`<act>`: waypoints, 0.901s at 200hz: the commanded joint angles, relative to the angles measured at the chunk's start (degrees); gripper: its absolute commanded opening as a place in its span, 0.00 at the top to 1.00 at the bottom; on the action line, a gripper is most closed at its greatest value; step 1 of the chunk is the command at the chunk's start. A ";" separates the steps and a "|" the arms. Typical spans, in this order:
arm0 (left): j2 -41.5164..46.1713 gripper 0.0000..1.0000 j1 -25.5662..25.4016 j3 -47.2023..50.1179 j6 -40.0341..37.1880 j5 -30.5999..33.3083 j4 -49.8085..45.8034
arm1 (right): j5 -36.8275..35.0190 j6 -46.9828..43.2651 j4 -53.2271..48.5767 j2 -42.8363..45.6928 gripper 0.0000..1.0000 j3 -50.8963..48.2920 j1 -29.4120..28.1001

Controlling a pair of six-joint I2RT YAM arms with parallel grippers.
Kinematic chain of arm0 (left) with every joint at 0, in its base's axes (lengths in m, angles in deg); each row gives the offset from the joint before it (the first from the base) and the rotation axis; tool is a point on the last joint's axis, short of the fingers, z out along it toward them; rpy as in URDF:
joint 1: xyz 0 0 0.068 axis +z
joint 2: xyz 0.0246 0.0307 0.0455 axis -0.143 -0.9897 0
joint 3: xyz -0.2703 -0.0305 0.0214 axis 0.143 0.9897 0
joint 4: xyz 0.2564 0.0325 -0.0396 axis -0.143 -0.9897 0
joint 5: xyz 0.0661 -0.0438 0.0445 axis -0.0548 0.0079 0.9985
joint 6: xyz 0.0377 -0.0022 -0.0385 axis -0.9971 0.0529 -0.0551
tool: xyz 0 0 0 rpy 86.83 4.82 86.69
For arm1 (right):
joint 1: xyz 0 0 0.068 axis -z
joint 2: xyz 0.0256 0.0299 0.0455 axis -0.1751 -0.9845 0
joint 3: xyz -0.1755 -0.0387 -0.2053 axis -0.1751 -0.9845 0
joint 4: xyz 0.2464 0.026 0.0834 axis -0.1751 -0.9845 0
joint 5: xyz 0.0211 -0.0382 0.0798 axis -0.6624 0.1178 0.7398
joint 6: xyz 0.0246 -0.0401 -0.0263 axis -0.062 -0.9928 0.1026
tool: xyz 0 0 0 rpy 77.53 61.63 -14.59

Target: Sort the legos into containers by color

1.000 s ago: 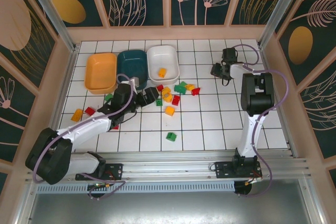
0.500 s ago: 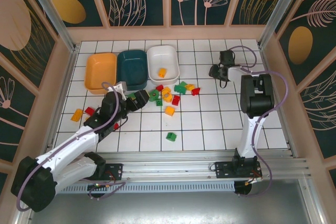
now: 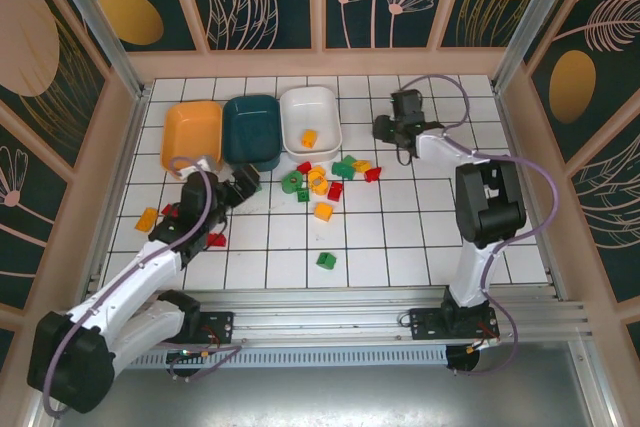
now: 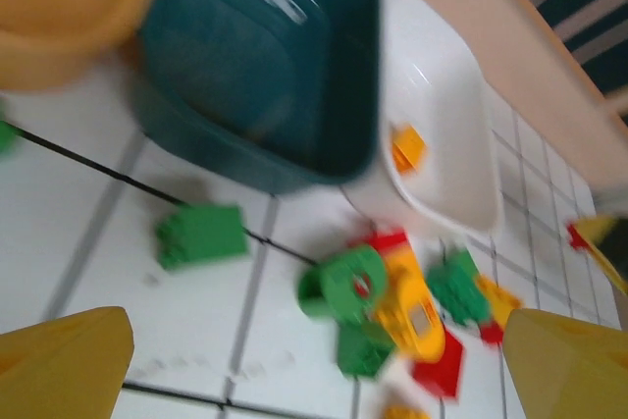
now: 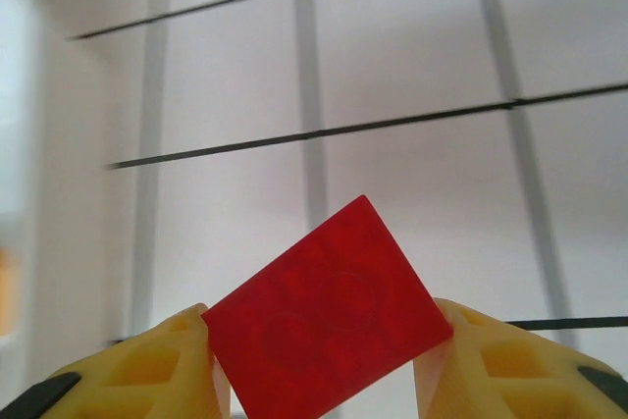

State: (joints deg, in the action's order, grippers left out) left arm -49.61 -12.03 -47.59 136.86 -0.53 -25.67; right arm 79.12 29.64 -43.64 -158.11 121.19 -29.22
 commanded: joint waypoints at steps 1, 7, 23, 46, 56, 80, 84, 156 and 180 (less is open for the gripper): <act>1.58 0.04 7.72 -0.13 2.15 -3.16 -1.61 | -0.83 1.62 0.34 1.27 0.65 4.05 -8.13; 2.02 0.04 9.52 -0.08 2.39 -4.04 -1.70 | -0.92 2.03 0.22 0.44 0.65 5.68 -10.06; 2.36 0.03 12.87 -0.49 2.34 -5.26 -2.96 | 0.63 2.47 0.30 -2.68 0.65 10.30 -15.25; 0.63 0.03 15.52 -1.31 1.81 -7.56 -4.83 | 0.97 2.00 -1.84 -10.65 0.66 20.77 -21.40; 0.06 0.03 15.82 -1.40 1.85 -7.43 -5.89 | 0.97 1.04 -4.04 -14.85 0.66 26.59 -23.49; 0.64 0.02 16.37 -0.66 2.31 -6.39 -7.57 | 0.97 -0.40 -10.30 -24.96 0.65 41.76 -26.42; 0.92 0.01 16.38 -0.42 2.31 -6.39 -7.59 | 0.97 -0.65 -11.55 -26.57 0.64 44.32 -26.69; 0.09 0.02 16.78 0.51 0.42 -11.19 -5.79 | 2.72 -2.51 -23.08 -39.54 0.37 67.02 -27.01; -1.21 0.05 16.78 -1.10 -2.35 -11.94 -6.19 | 2.05 -2.98 -21.90 -36.40 0.35 64.40 -27.01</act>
State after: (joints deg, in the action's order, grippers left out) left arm -49.68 4.39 -47.38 137.58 -10.17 -32.22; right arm 81.72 27.78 -64.21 -198.59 185.66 -56.30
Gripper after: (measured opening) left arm 0.957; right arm 0.647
